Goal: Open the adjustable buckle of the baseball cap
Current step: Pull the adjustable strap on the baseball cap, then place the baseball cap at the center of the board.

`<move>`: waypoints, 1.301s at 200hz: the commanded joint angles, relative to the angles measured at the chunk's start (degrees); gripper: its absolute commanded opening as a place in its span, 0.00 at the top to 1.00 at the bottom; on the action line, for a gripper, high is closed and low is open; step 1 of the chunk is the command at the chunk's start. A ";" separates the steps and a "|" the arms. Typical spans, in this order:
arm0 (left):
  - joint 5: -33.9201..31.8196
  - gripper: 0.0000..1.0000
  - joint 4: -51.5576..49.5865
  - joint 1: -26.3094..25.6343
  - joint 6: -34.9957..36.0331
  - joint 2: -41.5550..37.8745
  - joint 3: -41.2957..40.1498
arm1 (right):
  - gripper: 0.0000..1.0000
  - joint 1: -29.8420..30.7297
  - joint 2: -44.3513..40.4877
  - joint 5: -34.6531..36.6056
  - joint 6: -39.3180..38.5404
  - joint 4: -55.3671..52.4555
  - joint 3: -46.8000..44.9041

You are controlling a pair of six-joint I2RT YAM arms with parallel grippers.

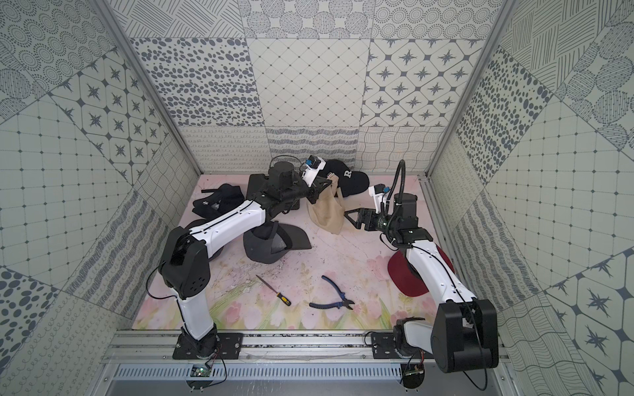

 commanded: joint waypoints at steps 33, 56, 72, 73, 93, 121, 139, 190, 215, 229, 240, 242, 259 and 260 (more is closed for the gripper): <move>3.77 1.00 9.33 3.84 -6.37 0.16 -6.95 | 0.16 -0.05 0.81 6.53 4.76 1.31 3.18; 5.65 1.00 10.94 5.84 -7.76 -0.78 -10.01 | 0.17 -0.05 3.49 7.08 6.28 3.28 3.81; 4.54 1.00 9.92 7.13 -6.96 -2.87 -12.76 | 0.18 -0.05 5.94 6.66 6.82 4.56 4.72; 4.42 1.00 9.69 7.19 -6.84 -3.02 -12.90 | 0.18 -0.05 6.10 6.65 6.87 4.59 4.86; 1.85 1.00 5.84 8.09 -4.57 -5.78 -15.82 | 0.18 -0.05 9.91 6.93 6.50 4.89 7.18; 0.76 1.00 2.70 8.39 -2.01 -8.56 -19.70 | 0.20 -0.05 16.01 8.34 6.98 5.58 11.02; -1.06 0.83 0.76 8.39 -1.02 -9.54 -21.38 | 0.25 0.01 20.01 10.37 8.17 6.10 13.47; -7.00 0.43 -2.06 8.37 -1.11 -14.27 -23.12 | 0.25 2.48 28.99 20.16 5.23 5.08 21.51; -5.02 0.41 -5.90 8.44 -0.56 -15.61 -20.96 | 0.24 5.05 34.20 24.53 0.05 4.06 27.13; -3.07 0.41 -8.27 8.37 -0.91 -15.79 -19.86 | 0.25 6.03 37.43 25.79 -2.54 3.92 30.51; -1.18 0.40 -9.06 8.39 -1.41 -16.05 -19.91 | 0.26 6.79 40.20 27.26 -4.56 3.39 33.49; -0.90 0.40 -9.15 8.39 -1.50 -16.16 -19.90 | 0.27 6.91 40.71 27.36 -4.88 3.24 34.10; 1.62 0.41 -10.02 8.41 -1.56 -16.68 -20.37 | 0.29 7.80 45.32 28.53 -7.76 2.25 39.24; 1.81 0.41 -10.13 8.40 -1.50 -16.69 -20.39 | 0.29 7.88 45.61 28.62 -7.90 2.25 39.43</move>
